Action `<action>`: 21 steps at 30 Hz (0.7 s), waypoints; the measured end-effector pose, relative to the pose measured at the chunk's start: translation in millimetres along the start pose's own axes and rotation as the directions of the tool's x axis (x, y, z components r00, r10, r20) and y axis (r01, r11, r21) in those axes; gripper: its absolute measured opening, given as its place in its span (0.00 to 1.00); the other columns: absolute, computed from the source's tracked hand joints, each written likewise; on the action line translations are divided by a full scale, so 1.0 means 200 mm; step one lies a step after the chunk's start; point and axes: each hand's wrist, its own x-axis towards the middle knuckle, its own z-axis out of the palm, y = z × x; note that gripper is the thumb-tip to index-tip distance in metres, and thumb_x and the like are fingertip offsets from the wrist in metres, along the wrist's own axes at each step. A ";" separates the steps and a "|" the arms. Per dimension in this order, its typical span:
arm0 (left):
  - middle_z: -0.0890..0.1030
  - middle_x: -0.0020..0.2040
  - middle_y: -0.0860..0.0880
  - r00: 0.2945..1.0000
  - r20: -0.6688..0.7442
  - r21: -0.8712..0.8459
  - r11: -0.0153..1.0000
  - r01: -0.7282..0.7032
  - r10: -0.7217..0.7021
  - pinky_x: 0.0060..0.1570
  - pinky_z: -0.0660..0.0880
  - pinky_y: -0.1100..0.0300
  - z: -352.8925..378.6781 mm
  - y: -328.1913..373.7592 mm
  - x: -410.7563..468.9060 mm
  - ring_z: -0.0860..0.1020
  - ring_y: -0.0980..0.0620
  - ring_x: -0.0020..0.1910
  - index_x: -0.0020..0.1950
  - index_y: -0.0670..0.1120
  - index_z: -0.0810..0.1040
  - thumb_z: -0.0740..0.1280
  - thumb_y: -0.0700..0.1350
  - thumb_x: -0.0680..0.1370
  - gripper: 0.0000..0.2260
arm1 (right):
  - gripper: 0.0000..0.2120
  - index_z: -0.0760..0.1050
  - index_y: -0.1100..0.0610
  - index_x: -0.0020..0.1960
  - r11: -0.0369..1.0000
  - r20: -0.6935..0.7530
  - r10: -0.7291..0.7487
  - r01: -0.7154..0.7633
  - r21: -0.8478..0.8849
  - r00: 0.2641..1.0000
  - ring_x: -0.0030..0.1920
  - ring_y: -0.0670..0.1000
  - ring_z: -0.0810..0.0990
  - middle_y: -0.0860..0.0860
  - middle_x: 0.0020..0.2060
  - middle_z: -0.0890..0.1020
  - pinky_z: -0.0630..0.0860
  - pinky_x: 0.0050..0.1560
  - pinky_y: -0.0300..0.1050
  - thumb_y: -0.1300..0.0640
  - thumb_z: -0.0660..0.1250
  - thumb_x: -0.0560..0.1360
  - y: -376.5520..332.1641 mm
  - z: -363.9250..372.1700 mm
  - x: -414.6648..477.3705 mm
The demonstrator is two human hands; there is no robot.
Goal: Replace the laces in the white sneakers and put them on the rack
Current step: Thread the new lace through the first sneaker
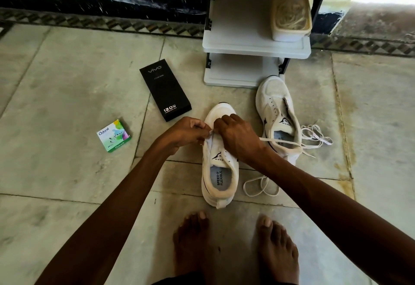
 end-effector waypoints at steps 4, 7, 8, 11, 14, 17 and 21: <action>0.83 0.47 0.47 1.000 -0.007 -0.005 1.000 -0.007 0.007 0.38 0.77 0.68 0.00 -0.01 0.00 0.81 0.52 0.47 0.49 0.46 0.81 0.71 0.37 0.75 0.06 | 0.10 0.78 0.60 0.43 1.000 -0.016 0.007 -0.007 0.008 1.000 0.36 0.60 0.79 0.56 0.36 0.80 0.73 0.27 0.46 0.66 0.74 0.64 -0.01 0.00 0.00; 0.82 0.45 0.48 1.000 0.000 -0.008 1.000 -0.010 0.010 0.35 0.77 0.70 0.00 0.00 -0.01 0.80 0.55 0.43 0.50 0.44 0.81 0.70 0.36 0.75 0.06 | 0.09 0.77 0.60 0.42 1.000 -0.002 0.007 -0.007 0.000 1.000 0.36 0.60 0.79 0.56 0.36 0.79 0.72 0.27 0.46 0.66 0.74 0.64 -0.01 0.00 0.00; 0.82 0.44 0.49 1.000 -0.001 -0.003 1.000 -0.009 0.009 0.34 0.76 0.71 0.00 0.01 -0.01 0.80 0.55 0.43 0.51 0.44 0.81 0.70 0.36 0.75 0.06 | 0.09 0.77 0.60 0.42 1.000 0.013 0.010 -0.010 0.000 1.000 0.37 0.60 0.79 0.56 0.36 0.79 0.73 0.28 0.47 0.67 0.73 0.64 -0.01 -0.01 0.01; 0.82 0.44 0.50 1.000 0.001 -0.003 1.000 -0.004 0.004 0.34 0.76 0.71 0.00 0.00 -0.01 0.80 0.55 0.43 0.54 0.42 0.81 0.70 0.37 0.76 0.08 | 0.08 0.78 0.60 0.47 0.999 0.074 0.033 -0.033 0.000 0.997 0.44 0.61 0.79 0.57 0.42 0.80 0.75 0.36 0.52 0.67 0.69 0.68 -0.02 -0.02 0.03; 0.82 0.45 0.50 1.000 0.002 -0.022 1.000 -0.003 0.003 0.34 0.76 0.71 0.00 0.00 0.00 0.80 0.55 0.44 0.52 0.44 0.81 0.71 0.37 0.75 0.07 | 0.09 0.78 0.60 0.51 0.999 0.092 0.042 -0.043 0.007 0.995 0.48 0.61 0.78 0.58 0.46 0.80 0.76 0.42 0.54 0.66 0.65 0.71 -0.01 -0.03 0.03; 0.83 0.44 0.49 1.000 -0.003 -0.038 0.999 0.012 -0.012 0.33 0.76 0.71 0.00 0.00 0.00 0.80 0.55 0.43 0.51 0.44 0.82 0.71 0.37 0.75 0.06 | 0.08 0.78 0.61 0.50 0.998 0.100 0.060 -0.062 0.016 0.993 0.48 0.62 0.79 0.58 0.45 0.80 0.77 0.42 0.54 0.65 0.65 0.72 -0.01 -0.03 0.03; 0.83 0.46 0.48 0.998 0.025 -0.079 0.995 0.056 -0.054 0.34 0.76 0.71 0.01 -0.01 0.01 0.81 0.55 0.44 0.52 0.43 0.81 0.70 0.37 0.76 0.06 | 0.09 0.78 0.60 0.52 0.996 0.113 0.087 -0.091 0.024 0.990 0.49 0.61 0.79 0.57 0.46 0.80 0.77 0.44 0.54 0.64 0.64 0.73 -0.02 -0.03 0.02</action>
